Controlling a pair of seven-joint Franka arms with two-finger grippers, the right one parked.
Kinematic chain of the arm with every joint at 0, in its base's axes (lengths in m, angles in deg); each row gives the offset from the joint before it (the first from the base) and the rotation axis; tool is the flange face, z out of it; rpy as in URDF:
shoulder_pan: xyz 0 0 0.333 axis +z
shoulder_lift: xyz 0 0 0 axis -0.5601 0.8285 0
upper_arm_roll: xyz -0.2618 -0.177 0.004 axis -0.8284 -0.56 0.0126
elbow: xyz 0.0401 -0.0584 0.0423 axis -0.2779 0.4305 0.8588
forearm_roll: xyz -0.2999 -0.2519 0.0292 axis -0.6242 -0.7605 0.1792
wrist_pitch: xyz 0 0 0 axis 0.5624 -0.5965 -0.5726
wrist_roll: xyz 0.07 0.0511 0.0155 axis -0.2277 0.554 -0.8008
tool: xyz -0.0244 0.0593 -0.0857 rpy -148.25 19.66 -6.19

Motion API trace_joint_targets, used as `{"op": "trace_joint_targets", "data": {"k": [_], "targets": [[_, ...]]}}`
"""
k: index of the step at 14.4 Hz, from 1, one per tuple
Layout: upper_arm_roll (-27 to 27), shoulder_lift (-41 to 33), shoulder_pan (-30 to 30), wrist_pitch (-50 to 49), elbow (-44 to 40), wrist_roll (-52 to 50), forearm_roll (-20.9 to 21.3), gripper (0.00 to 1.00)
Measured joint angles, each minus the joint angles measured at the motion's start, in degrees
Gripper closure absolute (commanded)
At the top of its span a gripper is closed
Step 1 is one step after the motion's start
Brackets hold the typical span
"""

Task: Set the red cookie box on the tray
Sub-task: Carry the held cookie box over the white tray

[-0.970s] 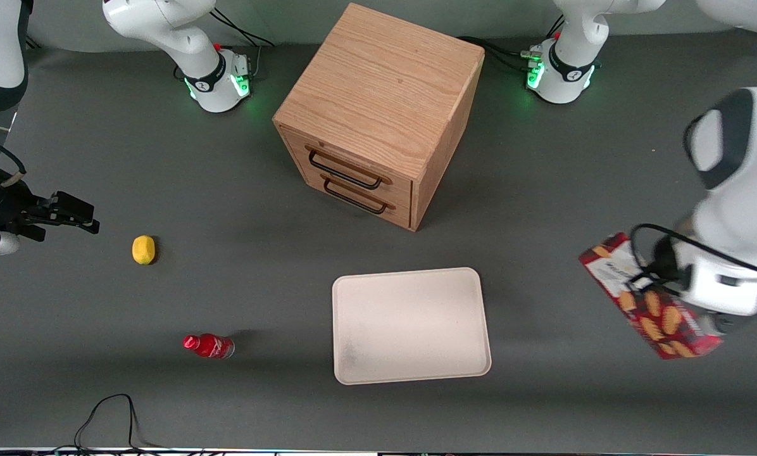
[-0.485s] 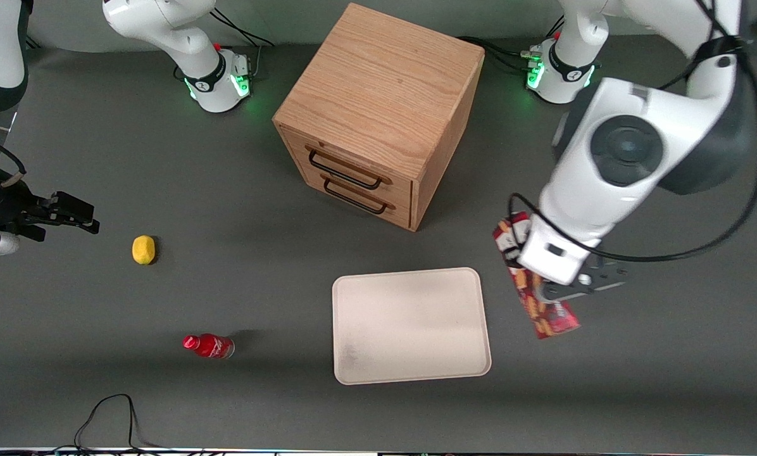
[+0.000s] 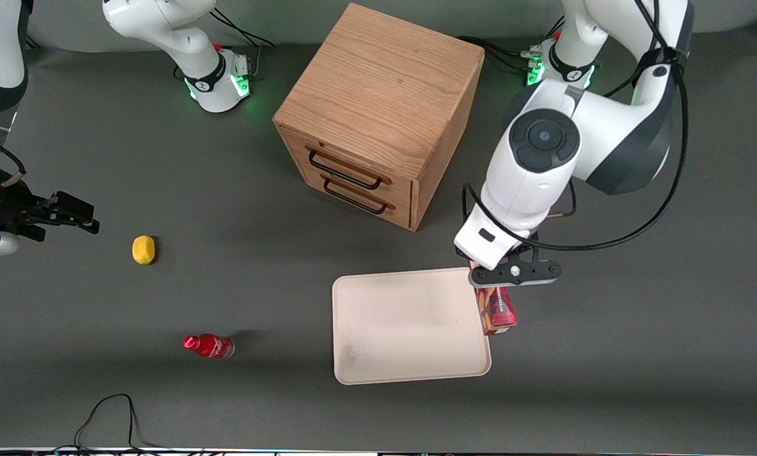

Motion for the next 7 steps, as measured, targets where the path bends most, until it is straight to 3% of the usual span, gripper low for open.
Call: {"op": "trace_joint_targets", "data": {"k": [7], "targets": [[0.4,9.5,2.7,17.6,5.3,4.5,0.0,1.0]]}}
